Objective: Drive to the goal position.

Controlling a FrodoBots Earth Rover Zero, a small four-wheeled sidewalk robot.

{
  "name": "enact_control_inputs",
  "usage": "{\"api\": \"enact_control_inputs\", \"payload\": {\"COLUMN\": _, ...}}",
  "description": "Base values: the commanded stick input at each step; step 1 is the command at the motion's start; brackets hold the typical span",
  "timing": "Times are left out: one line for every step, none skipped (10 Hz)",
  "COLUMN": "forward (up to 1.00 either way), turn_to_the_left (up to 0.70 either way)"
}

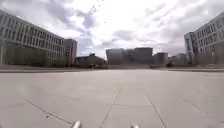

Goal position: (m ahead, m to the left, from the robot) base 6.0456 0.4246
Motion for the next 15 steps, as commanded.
{"api": "enact_control_inputs", "payload": {"forward": 0.7, "turn_to_the_left": -0.13}}
{"api": "enact_control_inputs", "payload": {"forward": 0.7, "turn_to_the_left": -0.2}}
{"api": "enact_control_inputs", "payload": {"forward": 0.7, "turn_to_the_left": -0.18}}
{"api": "enact_control_inputs", "payload": {"forward": 0.7, "turn_to_the_left": 0.0}}
{"api": "enact_control_inputs", "payload": {"forward": 0.7, "turn_to_the_left": 0.0}}
{"api": "enact_control_inputs", "payload": {"forward": 0.7, "turn_to_the_left": 0.0}}
{"api": "enact_control_inputs", "payload": {"forward": 0.7, "turn_to_the_left": 0.0}}
{"api": "enact_control_inputs", "payload": {"forward": 0.7, "turn_to_the_left": 0.0}}
{"api": "enact_control_inputs", "payload": {"forward": 0.7, "turn_to_the_left": 0.0}}
{"api": "enact_control_inputs", "payload": {"forward": 0.7, "turn_to_the_left": 0.0}}
{"api": "enact_control_inputs", "payload": {"forward": 0.7, "turn_to_the_left": 0.0}}
{"api": "enact_control_inputs", "payload": {"forward": 0.7, "turn_to_the_left": 0.0}}
{"api": "enact_control_inputs", "payload": {"forward": 0.7, "turn_to_the_left": 0.0}}
{"api": "enact_control_inputs", "payload": {"forward": 0.7, "turn_to_the_left": 0.0}}
{"api": "enact_control_inputs", "payload": {"forward": 0.7, "turn_to_the_left": 0.0}}
